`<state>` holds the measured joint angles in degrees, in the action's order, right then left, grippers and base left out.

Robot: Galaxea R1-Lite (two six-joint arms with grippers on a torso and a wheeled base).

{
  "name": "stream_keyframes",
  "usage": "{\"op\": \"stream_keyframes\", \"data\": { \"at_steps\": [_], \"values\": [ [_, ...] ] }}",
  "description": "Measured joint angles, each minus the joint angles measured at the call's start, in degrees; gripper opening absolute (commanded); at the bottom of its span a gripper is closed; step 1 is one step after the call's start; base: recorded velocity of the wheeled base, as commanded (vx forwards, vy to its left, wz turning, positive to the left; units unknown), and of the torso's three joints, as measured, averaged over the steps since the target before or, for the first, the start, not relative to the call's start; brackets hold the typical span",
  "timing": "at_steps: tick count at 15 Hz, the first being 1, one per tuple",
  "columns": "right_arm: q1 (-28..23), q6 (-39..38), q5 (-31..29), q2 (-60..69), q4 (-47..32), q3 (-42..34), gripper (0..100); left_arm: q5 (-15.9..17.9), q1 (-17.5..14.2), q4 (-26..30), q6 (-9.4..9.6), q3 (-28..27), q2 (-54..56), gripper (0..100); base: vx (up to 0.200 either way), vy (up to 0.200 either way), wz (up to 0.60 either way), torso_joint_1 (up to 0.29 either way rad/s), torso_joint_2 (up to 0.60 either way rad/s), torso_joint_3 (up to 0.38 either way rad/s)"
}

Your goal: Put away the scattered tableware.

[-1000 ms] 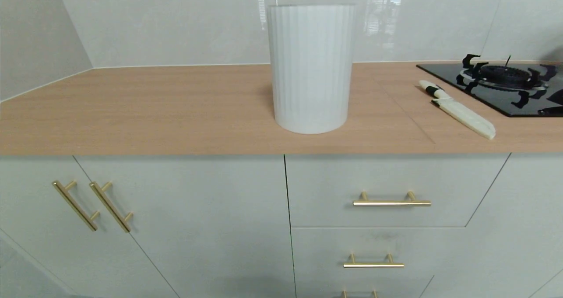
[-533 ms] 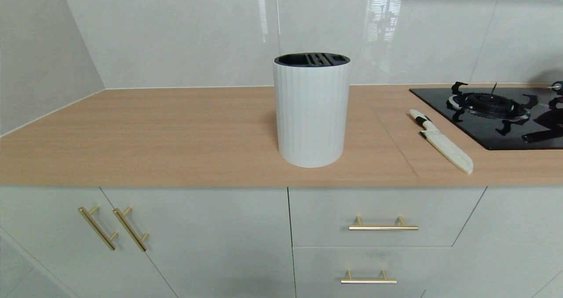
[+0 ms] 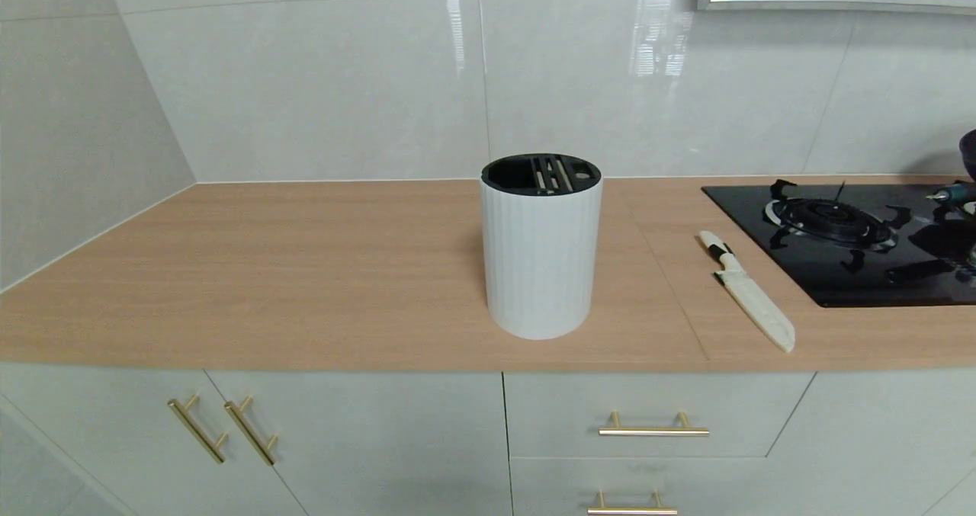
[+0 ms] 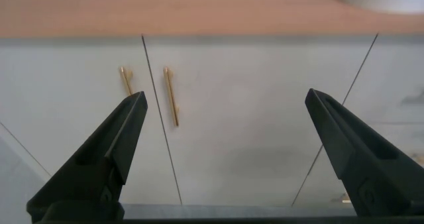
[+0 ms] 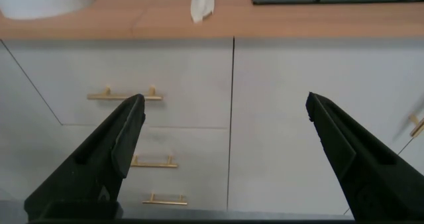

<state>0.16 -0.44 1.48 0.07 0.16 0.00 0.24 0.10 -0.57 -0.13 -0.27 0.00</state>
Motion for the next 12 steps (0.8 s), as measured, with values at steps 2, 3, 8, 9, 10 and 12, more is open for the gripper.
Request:
{"op": "stream_keyframes", "data": {
  "at_steps": [2, 3, 8, 9, 10, 12],
  "values": [
    [0.0, 0.0, 0.0, 0.0, 0.0, 0.0, 100, 0.0, 0.0, 0.0, -0.02, 0.0, 0.0, 100, 0.000, 0.000, 0.00, 0.217, -0.51, -0.308],
    [0.0, 0.0, 0.0, 0.0, 0.0, 0.0, 100, 0.0, 0.0, 0.0, -0.02, 0.0, 0.0, 100, 0.000, 0.000, 0.00, 0.217, -0.52, -0.305],
    [0.0, 0.0, 0.0, 0.0, 0.0, 0.0, 100, 0.0, 0.0, 0.0, -0.02, 0.0, 0.0, 100, 0.000, 0.000, 0.00, 0.232, -0.55, -0.314],
    [0.0, 0.0, 0.0, 0.0, 0.0, 0.0, 100, 0.0, 0.0, 0.0, -0.02, 0.0, 0.0, 100, 0.000, 0.000, 0.00, 0.251, -0.58, -0.325],
    [0.0, 0.0, -0.1, 0.0, 0.0, 0.0, 100, 0.0, 0.0, 0.0, -0.02, 0.0, 0.0, 100, 0.000, 0.000, 0.00, 0.266, -0.59, -0.325],
    [0.0, 0.0, -0.1, 0.0, 0.0, 0.0, 100, 0.0, 0.0, 0.0, -0.02, 0.0, 0.0, 100, 0.000, 0.000, 0.00, 0.273, -0.61, -0.332]
  ]
}}
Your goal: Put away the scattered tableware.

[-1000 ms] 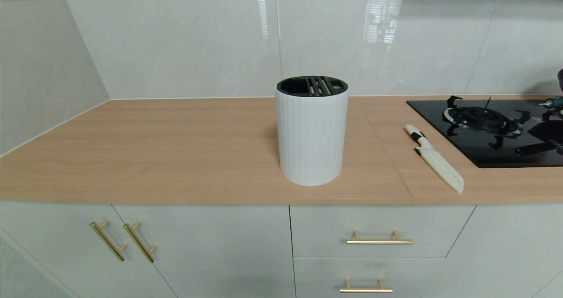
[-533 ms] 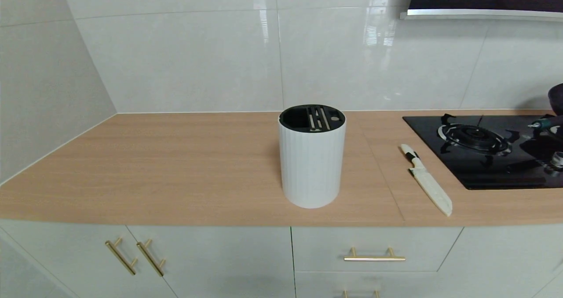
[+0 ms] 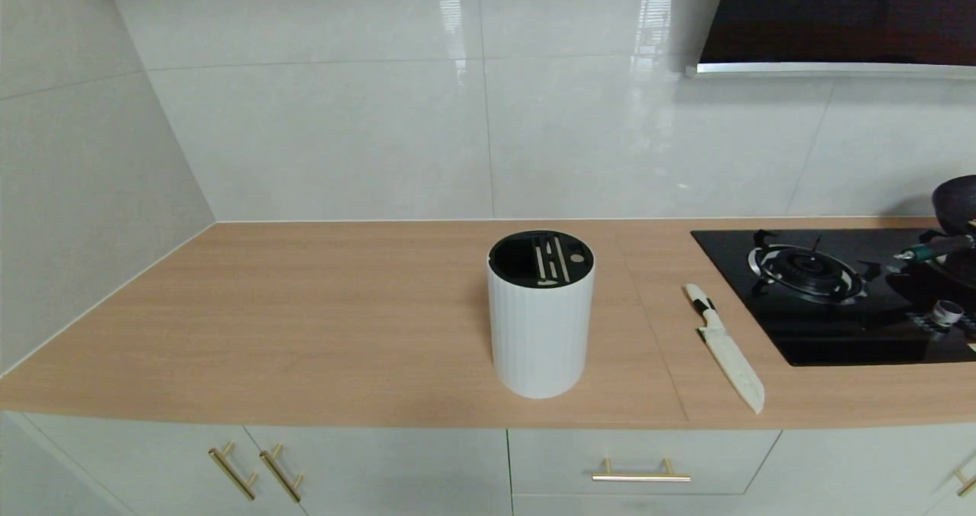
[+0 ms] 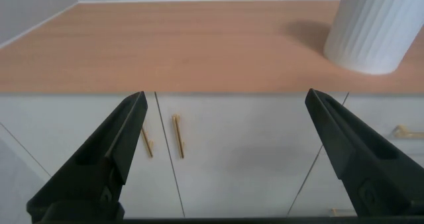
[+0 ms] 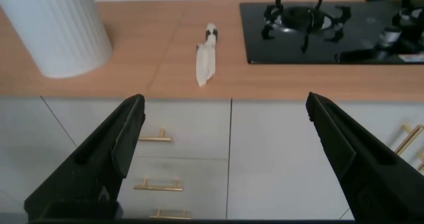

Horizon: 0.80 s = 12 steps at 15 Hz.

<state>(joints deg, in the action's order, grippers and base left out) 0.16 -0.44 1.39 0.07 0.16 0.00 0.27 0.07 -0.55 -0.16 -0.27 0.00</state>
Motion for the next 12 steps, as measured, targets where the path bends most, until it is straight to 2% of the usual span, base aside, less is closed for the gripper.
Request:
{"op": "stream_keyframes", "data": {
  "at_steps": [7, 12],
  "values": [
    [0.0, 0.0, 0.0, 0.0, 0.0, 0.0, 100, 0.0, 0.0, 0.0, 0.00, 0.0, 0.0, 100, 0.000, 0.000, 0.00, 0.205, -0.45, -0.237],
    [0.0, 0.0, -0.1, 0.0, 0.0, 0.0, 100, 0.0, 0.0, 0.0, 0.00, 0.0, 0.0, 100, 0.000, 0.000, 0.00, 0.030, -0.07, -0.031]
  ]
}}
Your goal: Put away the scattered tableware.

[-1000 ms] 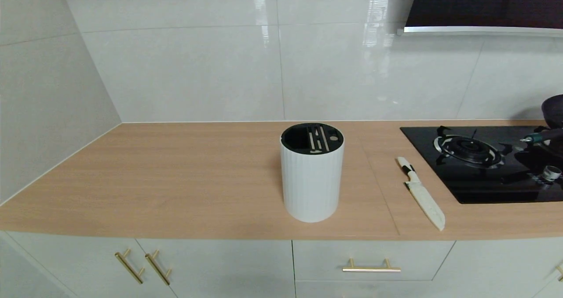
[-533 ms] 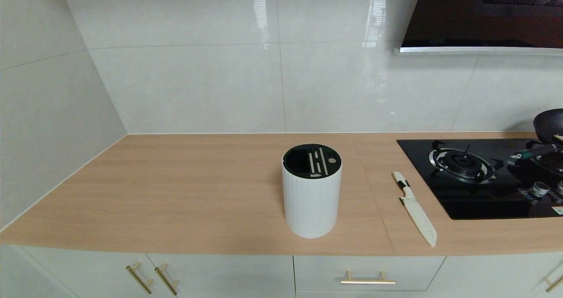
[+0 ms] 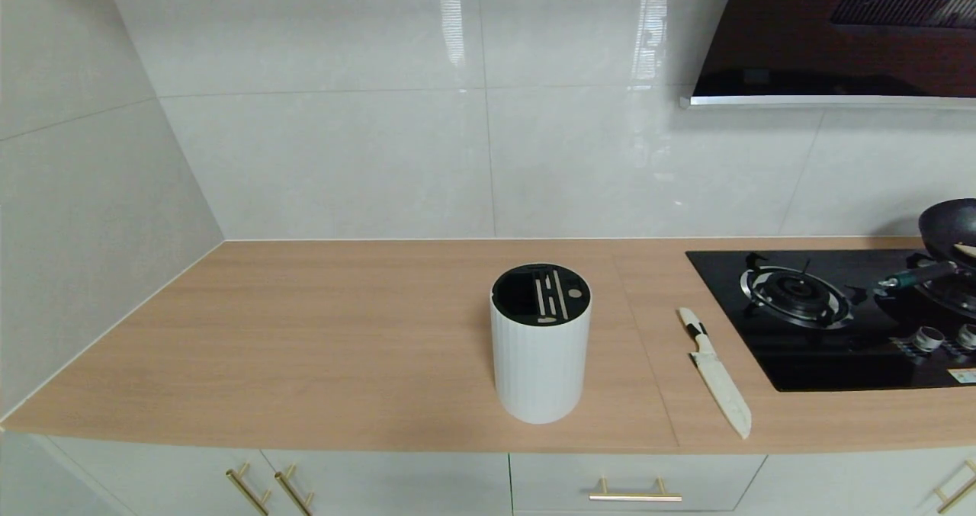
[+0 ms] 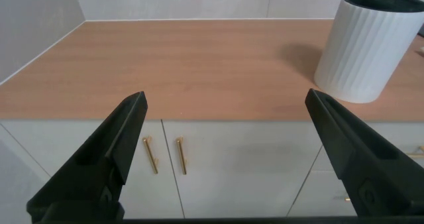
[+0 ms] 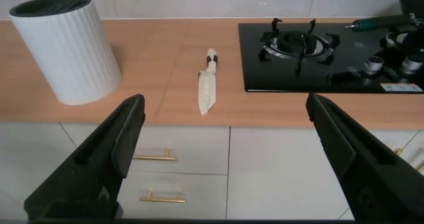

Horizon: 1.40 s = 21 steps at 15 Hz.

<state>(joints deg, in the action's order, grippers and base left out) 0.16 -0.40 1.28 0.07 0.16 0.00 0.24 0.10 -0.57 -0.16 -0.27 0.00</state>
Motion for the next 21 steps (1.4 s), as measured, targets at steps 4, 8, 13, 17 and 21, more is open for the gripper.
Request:
{"op": "stream_keyframes", "data": {
  "at_steps": [4, 8, 13, 17, 21],
  "values": [
    [0.0, 3.5, 0.5, 0.0, 0.1, 0.0, 100, 0.0, 0.0, 0.0, 0.00, 0.0, 0.0, 100, 0.000, 0.000, 0.00, 0.000, 0.00, 0.000],
    [0.2, 2.3, 5.9, -1.9, -0.2, 5.5, 100, 0.0, 0.0, 0.0, 0.00, 0.0, 0.0, 100, 0.000, 0.000, 0.00, 0.000, 0.00, 0.000],
    [0.9, 1.1, 8.5, -21.5, 0.0, 15.0, 100, 0.0, 0.0, 0.0, 0.00, 0.0, 0.0, 100, 0.000, 0.000, 0.00, 0.000, 0.00, 0.000],
    [3.6, 1.1, 8.9, -45.9, 0.1, 24.4, 100, 0.0, 0.0, 0.0, 0.00, 0.0, 0.0, 100, 0.000, 0.000, 0.00, 0.000, 0.00, 0.000],
    [6.2, 1.1, 9.0, -69.2, 2.1, 35.1, 100, 0.0, 0.0, 0.0, 0.00, 0.0, 0.0, 100, 0.000, 0.000, 0.00, 0.000, 0.00, 0.000]
  ]
}}
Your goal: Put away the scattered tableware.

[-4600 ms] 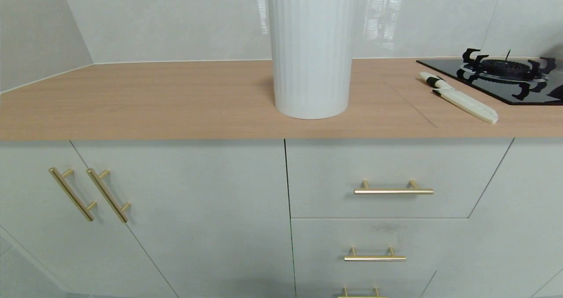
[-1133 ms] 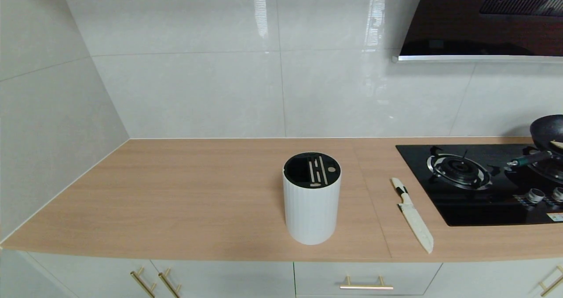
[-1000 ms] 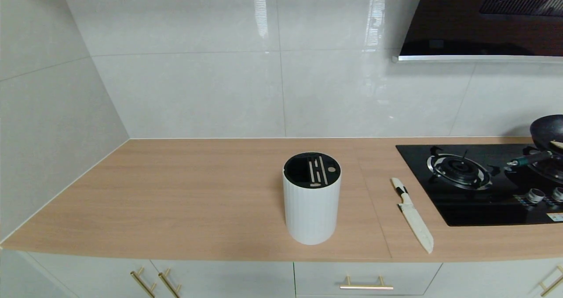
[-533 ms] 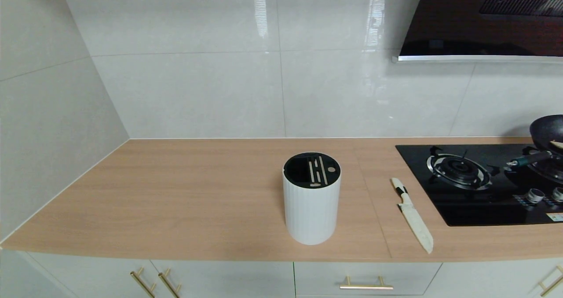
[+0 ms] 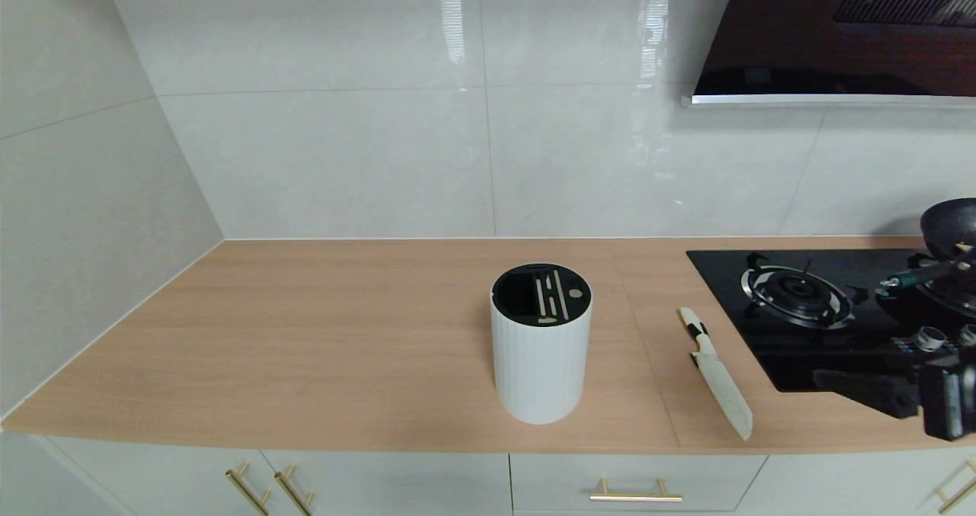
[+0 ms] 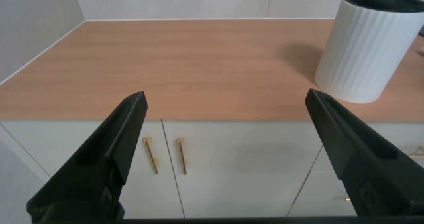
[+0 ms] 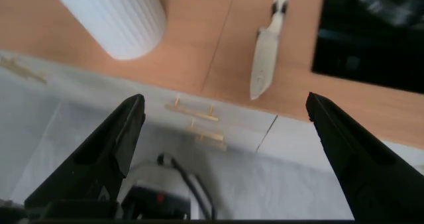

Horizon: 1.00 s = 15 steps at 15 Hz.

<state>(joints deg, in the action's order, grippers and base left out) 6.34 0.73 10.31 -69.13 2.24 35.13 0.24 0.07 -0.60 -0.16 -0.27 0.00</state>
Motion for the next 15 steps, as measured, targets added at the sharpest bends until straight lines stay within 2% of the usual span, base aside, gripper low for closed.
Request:
{"op": "stream_keyframes", "data": {
  "at_steps": [4, 8, 10, 13, 15],
  "values": [
    [0.7, 0.0, -0.7, -19.4, 10.6, 4.2, 100, 0.0, 0.0, 0.0, 0.00, 0.0, 0.0, 100, 0.000, 0.000, 0.00, 0.000, 0.00, 0.000],
    [-0.7, 0.5, -4.4, -38.1, 29.3, 5.2, 100, 0.0, 0.0, 0.0, 0.00, 0.0, 0.0, 100, 0.000, 0.000, 0.00, 0.000, 0.00, 0.000],
    [-1.3, 0.8, -6.6, -44.8, 35.8, 5.3, 100, 0.0, 0.0, 0.0, 0.00, 0.0, 0.0, 100, 0.000, 0.000, 0.00, 0.000, 0.00, 0.000],
    [-1.5, 0.8, -7.1, -50.5, 38.5, 5.1, 100, 0.0, 0.0, 0.0, 0.00, 0.0, 0.0, 100, 0.000, 0.000, 0.00, 0.000, 0.00, 0.000],
    [-1.5, 0.8, -7.1, -53.7, 43.5, 5.1, 100, 0.0, 0.0, 0.0, 0.00, 0.0, 0.0, 100, 0.000, 0.000, 0.00, 0.000, 0.00, 0.000]
  ]
}}
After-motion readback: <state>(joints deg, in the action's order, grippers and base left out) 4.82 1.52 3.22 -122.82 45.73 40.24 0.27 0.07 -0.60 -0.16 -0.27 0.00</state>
